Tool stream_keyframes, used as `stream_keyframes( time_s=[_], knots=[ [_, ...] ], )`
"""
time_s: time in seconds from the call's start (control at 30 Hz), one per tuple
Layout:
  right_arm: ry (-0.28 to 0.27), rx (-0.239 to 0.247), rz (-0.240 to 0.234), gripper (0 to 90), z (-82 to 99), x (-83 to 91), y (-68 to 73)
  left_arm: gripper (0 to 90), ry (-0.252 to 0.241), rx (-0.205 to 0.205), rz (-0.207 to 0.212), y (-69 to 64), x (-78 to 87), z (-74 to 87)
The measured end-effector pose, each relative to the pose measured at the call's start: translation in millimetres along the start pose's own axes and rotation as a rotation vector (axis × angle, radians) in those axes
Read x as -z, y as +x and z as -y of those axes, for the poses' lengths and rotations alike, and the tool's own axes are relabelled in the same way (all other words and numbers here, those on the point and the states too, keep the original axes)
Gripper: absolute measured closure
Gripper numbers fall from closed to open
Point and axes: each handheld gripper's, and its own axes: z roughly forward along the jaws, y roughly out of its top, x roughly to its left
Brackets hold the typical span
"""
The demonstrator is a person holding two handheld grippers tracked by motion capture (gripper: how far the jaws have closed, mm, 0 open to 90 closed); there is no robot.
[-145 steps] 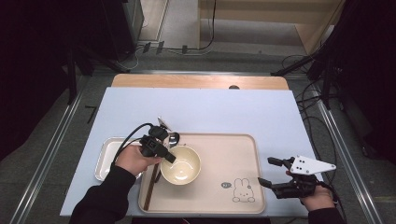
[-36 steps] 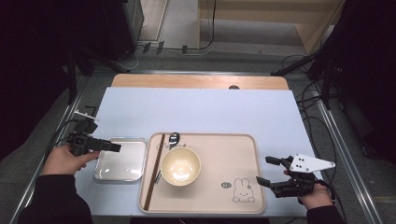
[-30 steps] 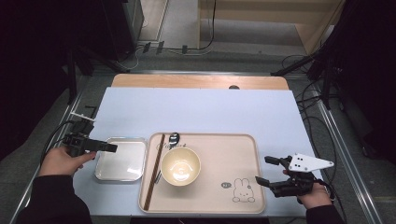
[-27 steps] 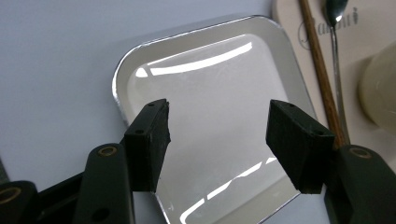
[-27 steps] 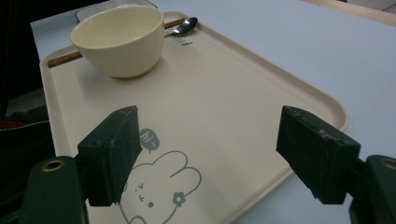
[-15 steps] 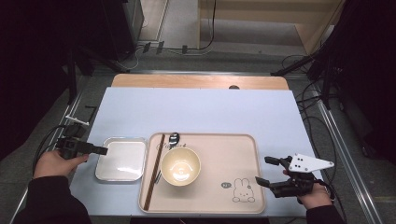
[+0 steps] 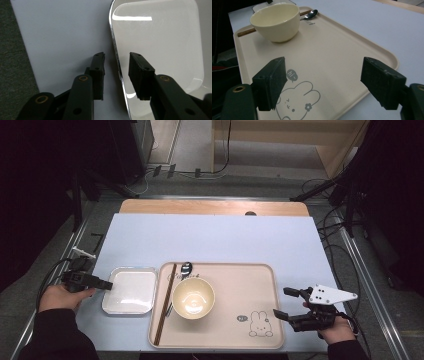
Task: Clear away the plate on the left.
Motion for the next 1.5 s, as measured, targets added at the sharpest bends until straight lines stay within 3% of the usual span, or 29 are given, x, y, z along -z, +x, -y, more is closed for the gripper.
stream_keyframes(
  time_s=[0.07,0.13,0.33,0.5,0.63,0.8,0.87,1.07,1.27,1.5],
  knots=[
    [-0.012,-0.020,0.000,19.8,-0.2,-0.5,-0.2,69.4,0.012,-0.008,-0.002,-1.2,-3.0,-0.7],
    [-0.010,-0.041,0.000,19.1,-0.3,-1.2,-0.4,72.9,0.016,0.021,0.006,-1.1,-3.6,-2.1],
    [-0.023,-0.026,0.019,18.5,-1.2,-3.3,-1.1,81.0,0.038,0.016,-0.015,-4.6,-5.7,-4.9],
    [-0.021,-0.025,0.012,18.8,-0.4,-7.8,-1.8,86.6,0.050,0.074,0.015,-0.2,-5.5,-6.5],
    [0.018,-0.091,-0.001,14.2,-2.4,-11.7,-0.2,88.2,0.053,0.109,0.039,2.1,-6.1,-7.4],
    [0.021,-0.147,0.050,13.9,-5.4,-17.2,2.0,89.5,0.024,0.151,0.069,7.4,-3.9,-5.5],
    [0.022,-0.136,0.051,14.2,-6.1,-17.7,2.5,89.6,0.017,0.161,0.086,8.6,-2.6,-4.8],
    [0.033,-0.111,0.057,14.3,-5.3,-21.2,7.8,89.2,0.005,0.165,0.097,9.4,1.4,-4.0],
    [0.080,-0.179,0.068,14.1,-6.2,-22.9,7.2,89.5,-0.005,0.178,0.103,10.1,7.7,-3.1],
    [0.027,-0.208,0.074,14.2,-14.6,-17.6,4.8,89.2,-0.009,0.177,0.119,9.5,17.7,-5.1]
  ],
)
